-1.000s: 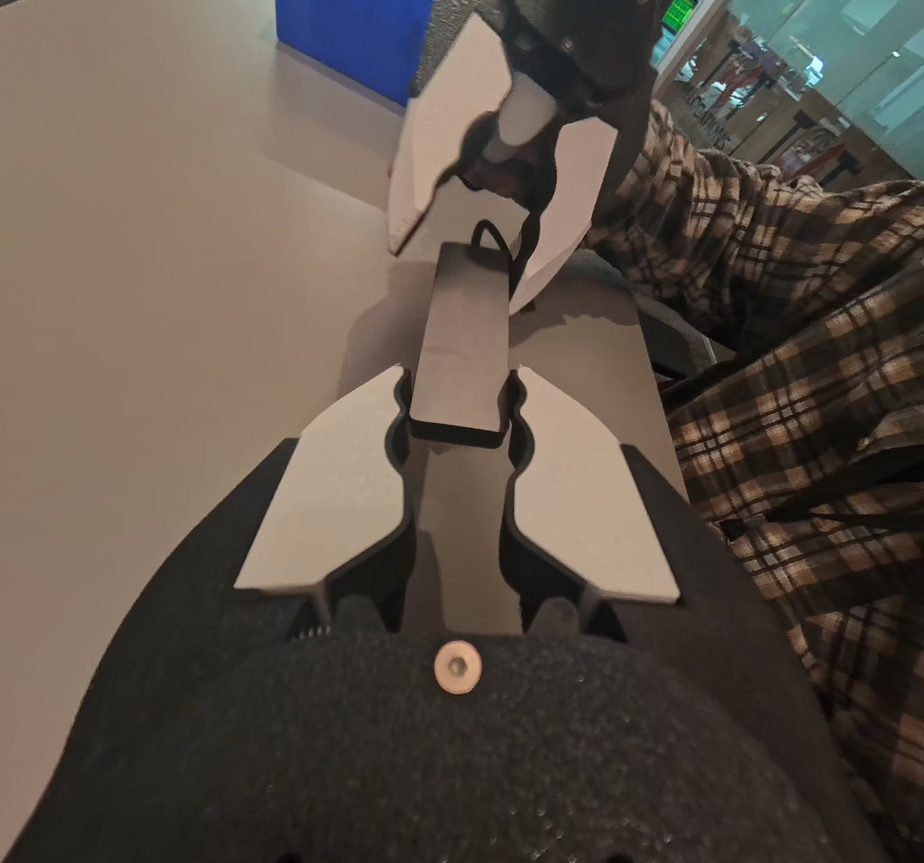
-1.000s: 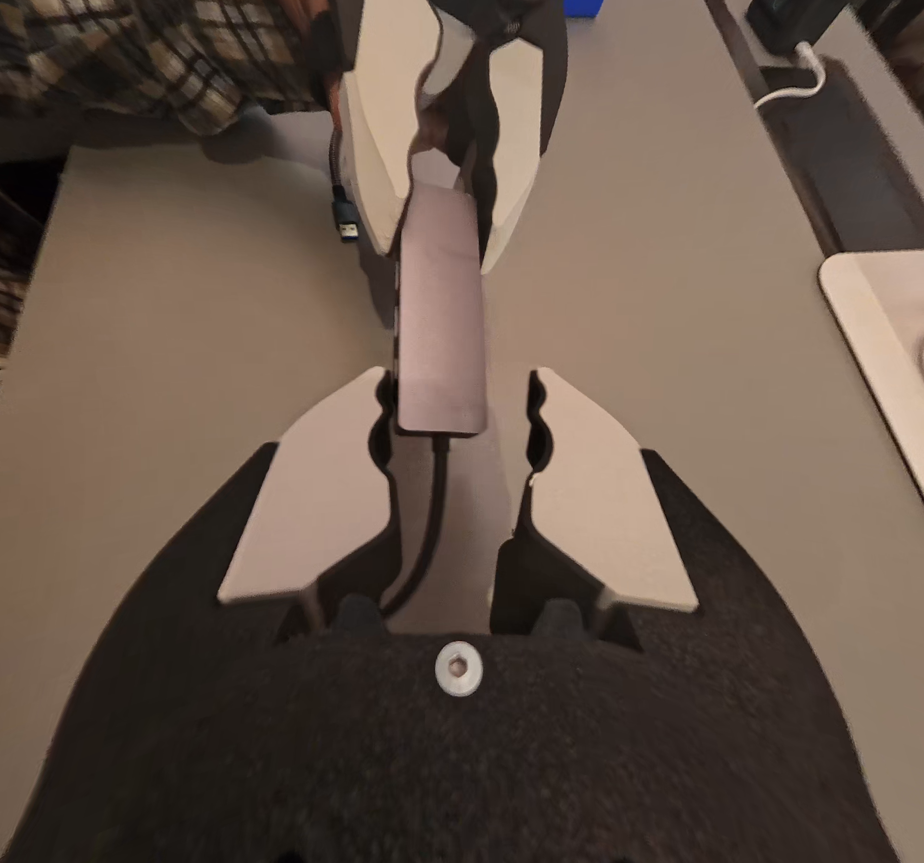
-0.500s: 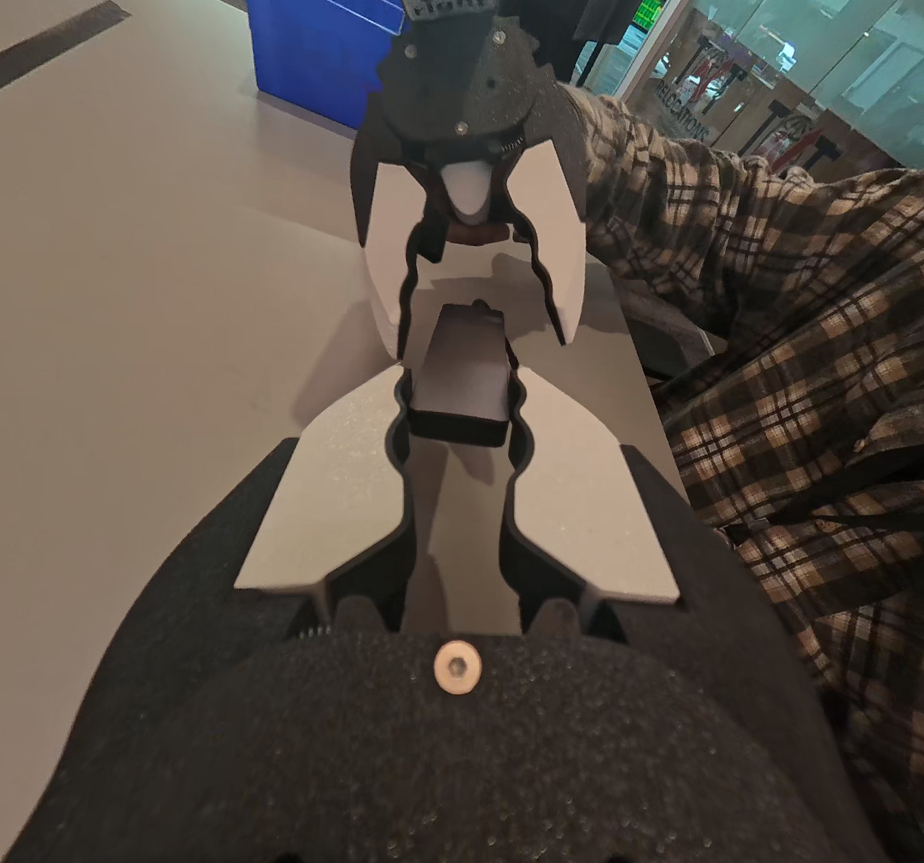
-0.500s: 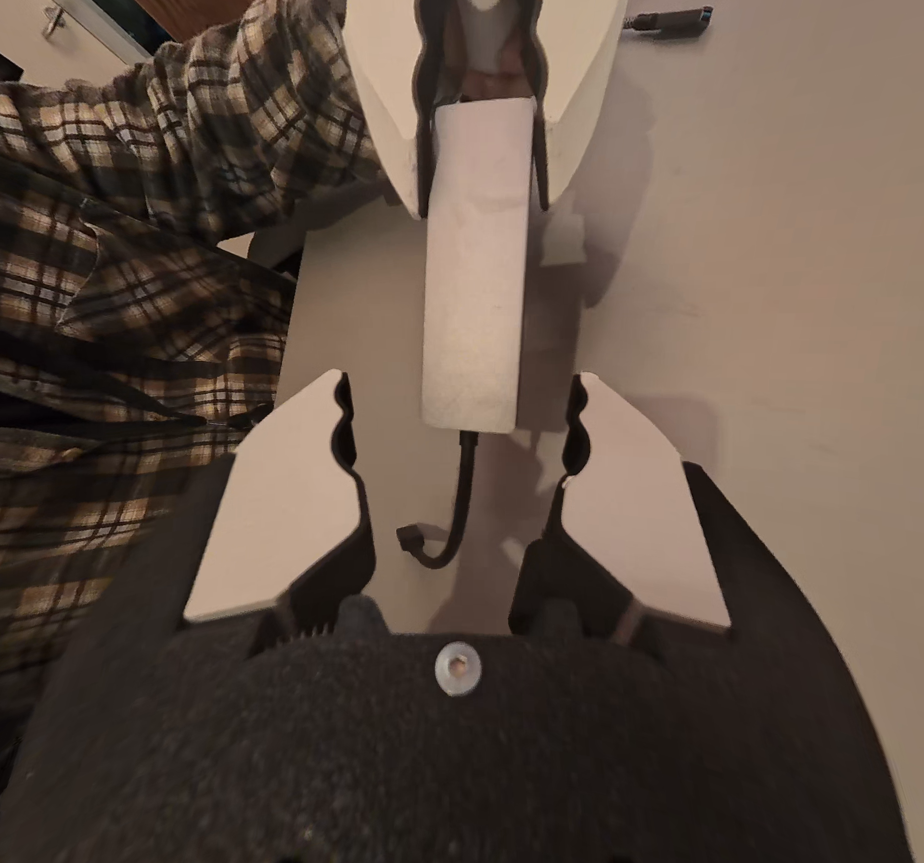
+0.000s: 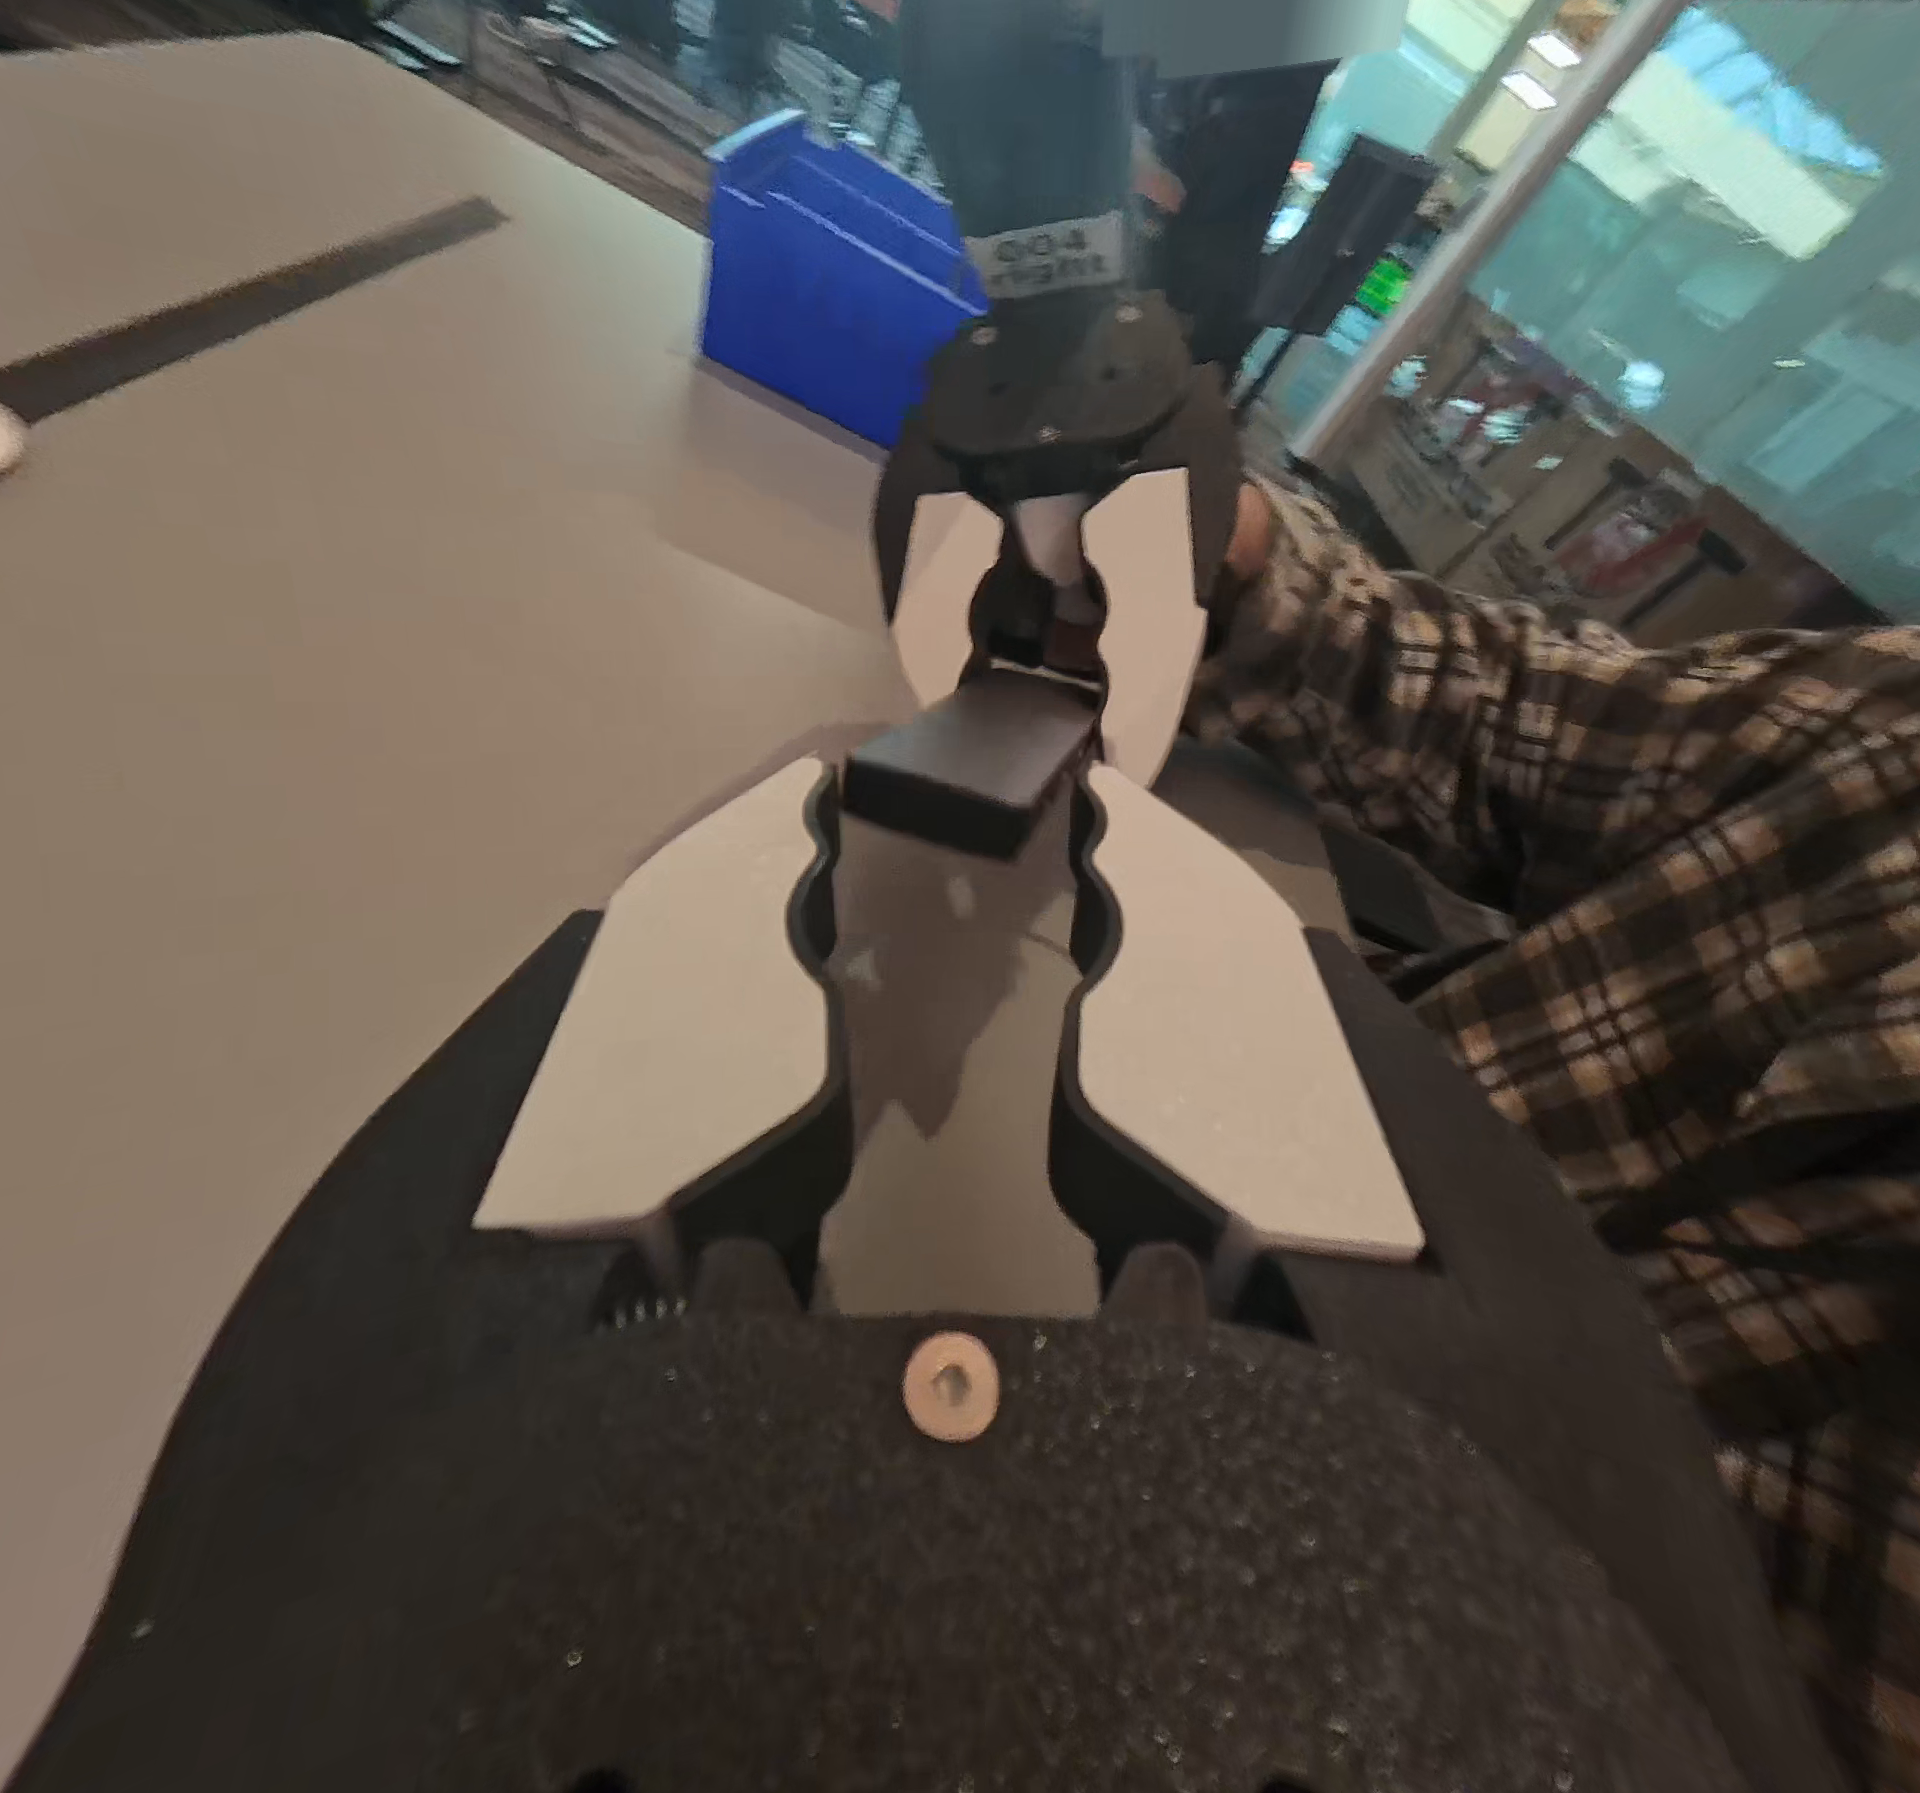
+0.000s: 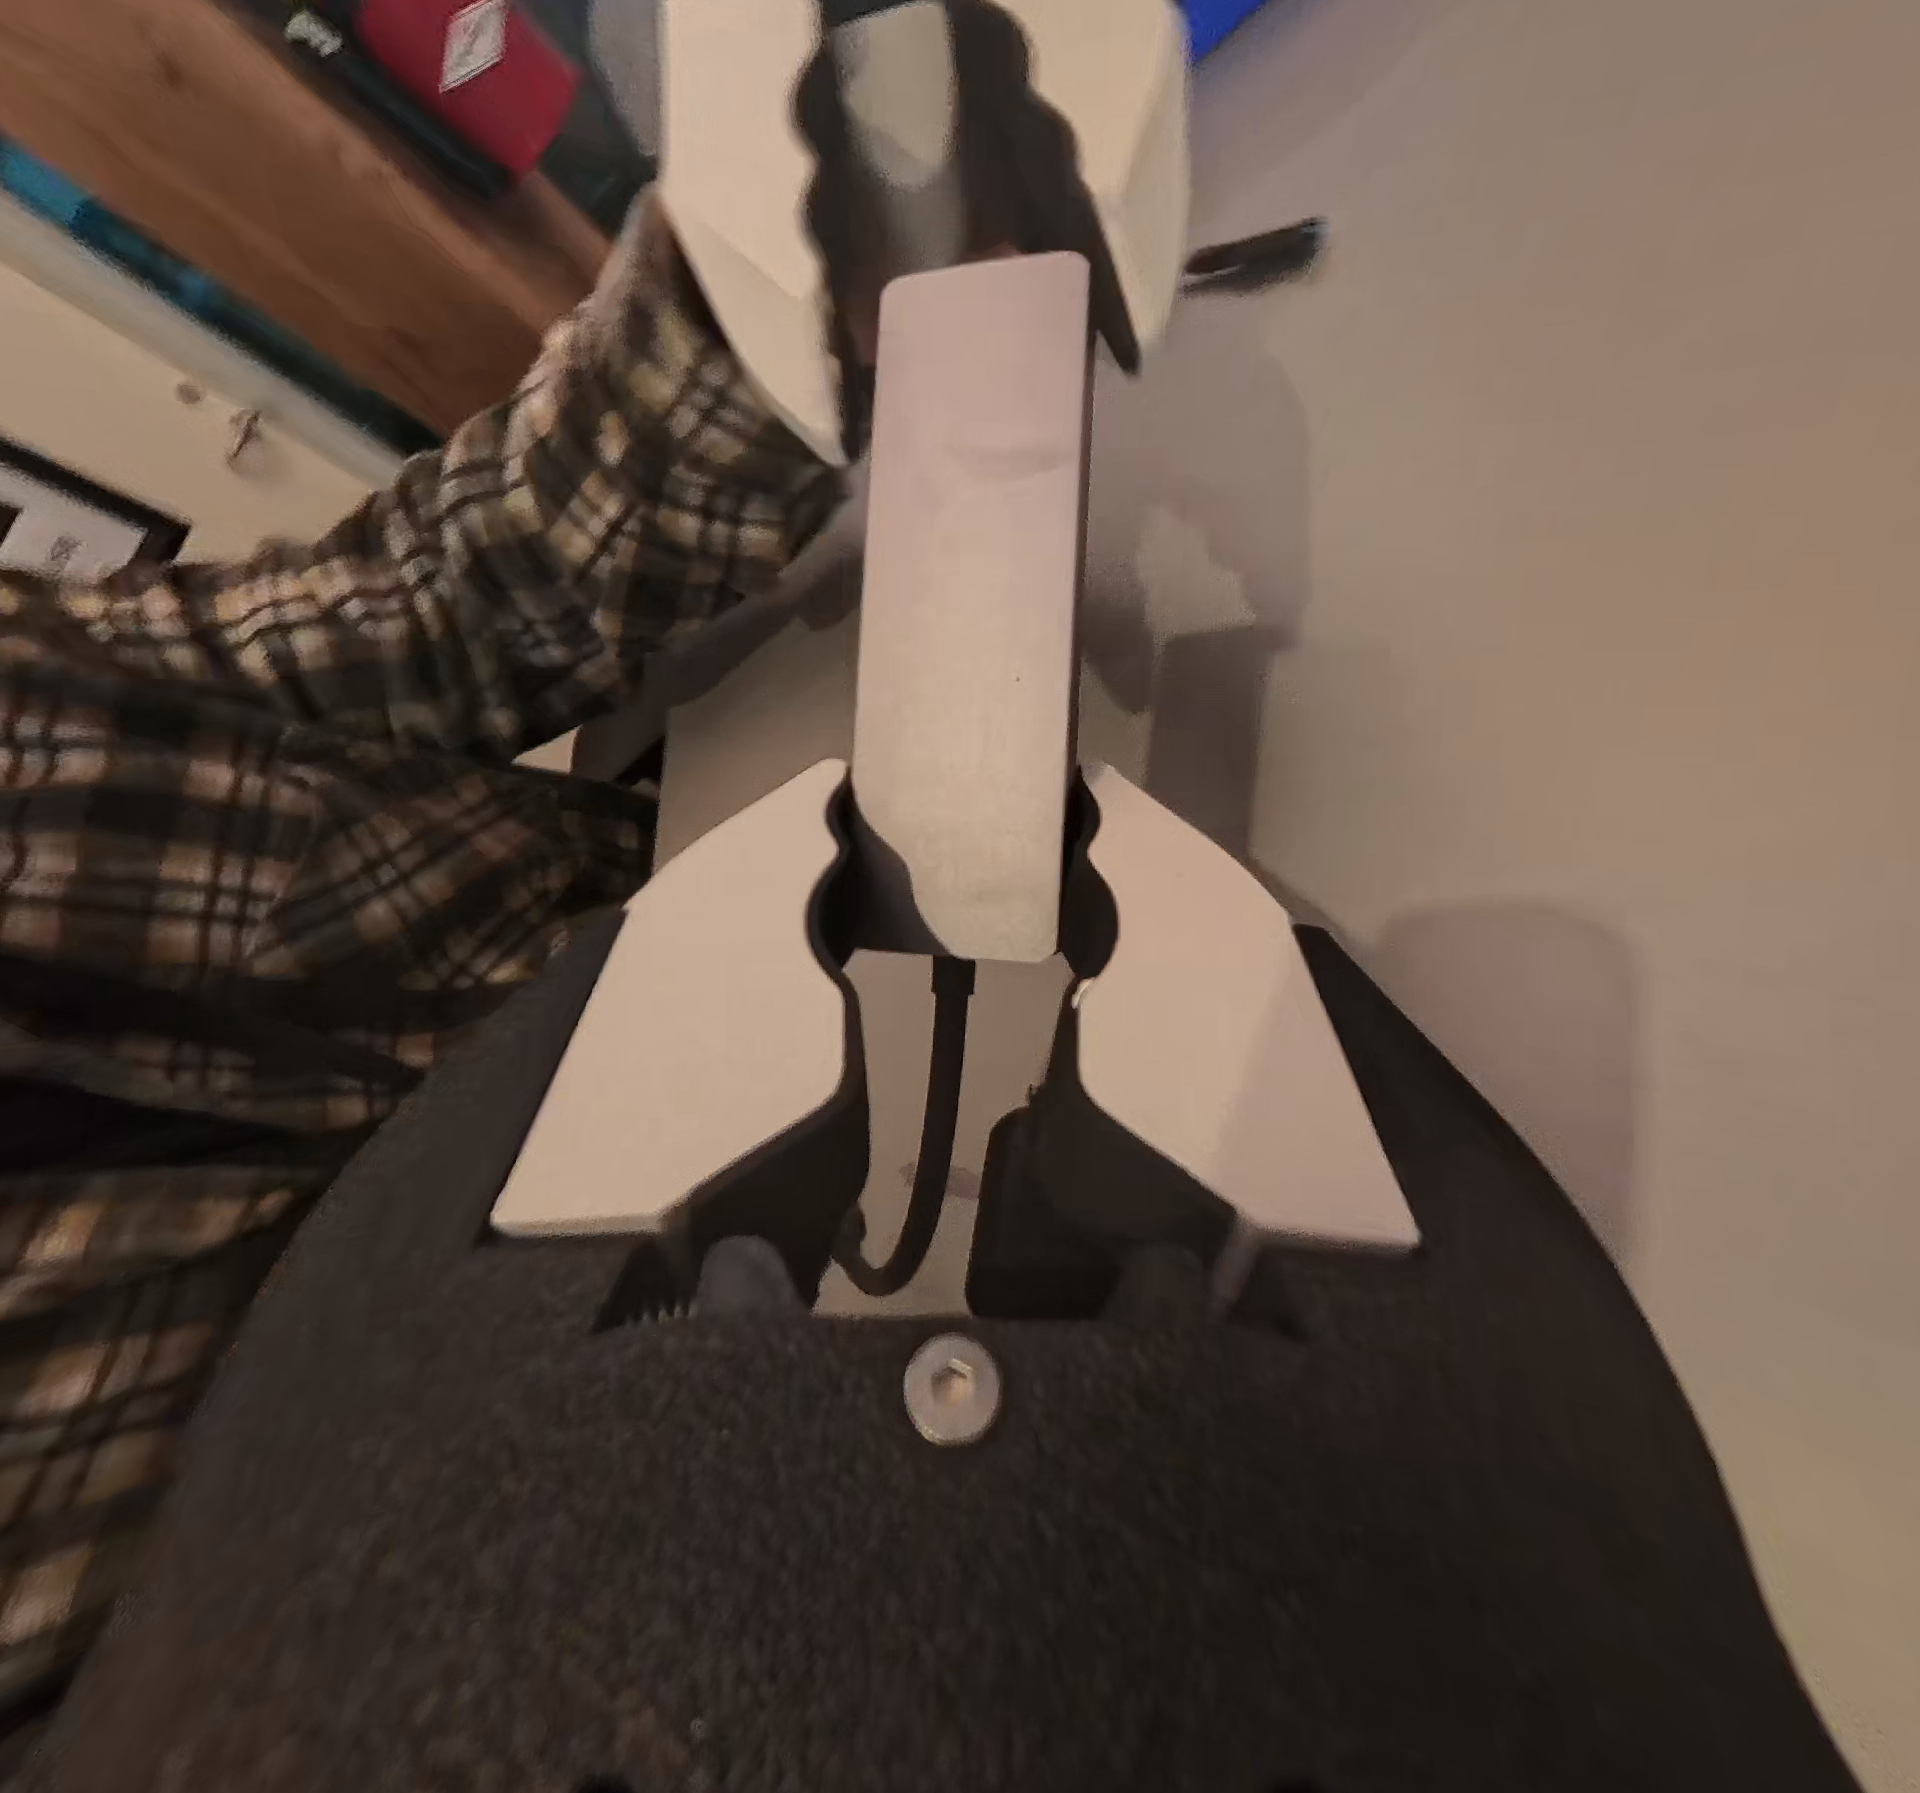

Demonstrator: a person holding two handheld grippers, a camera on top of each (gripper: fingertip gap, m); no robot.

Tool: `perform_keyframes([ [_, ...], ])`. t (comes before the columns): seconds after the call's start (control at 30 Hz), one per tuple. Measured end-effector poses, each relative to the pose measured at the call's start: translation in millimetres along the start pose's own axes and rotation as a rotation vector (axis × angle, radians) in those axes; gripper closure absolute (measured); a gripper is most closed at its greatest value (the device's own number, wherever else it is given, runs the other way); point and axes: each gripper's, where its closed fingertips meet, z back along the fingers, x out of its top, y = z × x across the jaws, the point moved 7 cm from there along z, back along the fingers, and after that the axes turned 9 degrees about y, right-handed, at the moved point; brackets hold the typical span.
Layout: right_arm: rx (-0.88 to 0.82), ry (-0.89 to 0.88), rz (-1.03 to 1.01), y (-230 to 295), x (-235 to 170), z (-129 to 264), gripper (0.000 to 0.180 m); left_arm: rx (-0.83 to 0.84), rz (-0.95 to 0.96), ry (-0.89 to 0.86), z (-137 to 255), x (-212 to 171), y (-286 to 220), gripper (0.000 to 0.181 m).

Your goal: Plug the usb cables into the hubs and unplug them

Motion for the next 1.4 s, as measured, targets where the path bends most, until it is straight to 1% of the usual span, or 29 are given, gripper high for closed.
perform_keyframes([
  [0.07, -0.076, -0.016, -0.068, -5.0, 0.8, 7.4, 0.144, 0.094, 0.001, -0.005, 20.2, 0.1, -2.0, 0.128],
  [0.13, -0.095, -0.028, -0.159, -9.8, -3.3, 14.3, 0.144, 0.190, 0.009, 0.030, 41.1, -5.7, -8.1, 0.122],
  [0.2, -0.106, -0.024, -0.238, -14.8, -10.0, 19.7, 0.144, 0.312, -0.012, 0.105, 59.3, -18.1, -16.4, 0.121],
  [0.3, -0.155, -0.016, -0.301, -20.8, -20.4, 25.1, 0.144, 0.475, -0.023, 0.229, 77.3, -42.5, -30.0, 0.121],
  [0.4, -0.199, -0.031, -0.334, -24.9, -29.3, 27.7, 0.144, 0.555, -0.031, 0.341, 79.4, -72.8, -44.4, 0.121],
  [0.57, -0.243, -0.019, -0.327, -26.1, -40.4, 27.8, 0.144, 0.571, -0.053, 0.506, 64.3, -123.5, -54.8, 0.124],
  [0.67, -0.242, -0.022, -0.305, -24.1, -41.4, 27.6, 0.144, 0.546, -0.079, 0.569, 56.0, -141.9, -53.1, 0.129],
  [0.87, -0.233, -0.027, -0.272, -20.9, -40.0, 27.7, 0.144, 0.478, -0.085, 0.597, 47.0, -153.5, -48.4, 0.146],
  [1.07, -0.224, -0.027, -0.257, -20.3, -39.8, 27.2, 0.144, 0.449, -0.036, 0.646, 38.4, -161.6, -36.5, 0.143],
  [1.13, -0.226, -0.030, -0.246, -19.2, -38.6, 27.1, 0.144, 0.442, -0.046, 0.638, 37.6, -160.8, -33.8, 0.145],
  [1.27, -0.217, -0.030, -0.228, -16.6, -37.1, 26.1, 0.144, 0.428, -0.080, 0.587, 38.1, -161.8, -28.4, 0.163],
  [1.4, -0.224, -0.042, -0.203, -15.3, -35.0, 25.9, 0.144, 0.415, -0.086, 0.519, 39.1, -164.7, -27.2, 0.165],
])
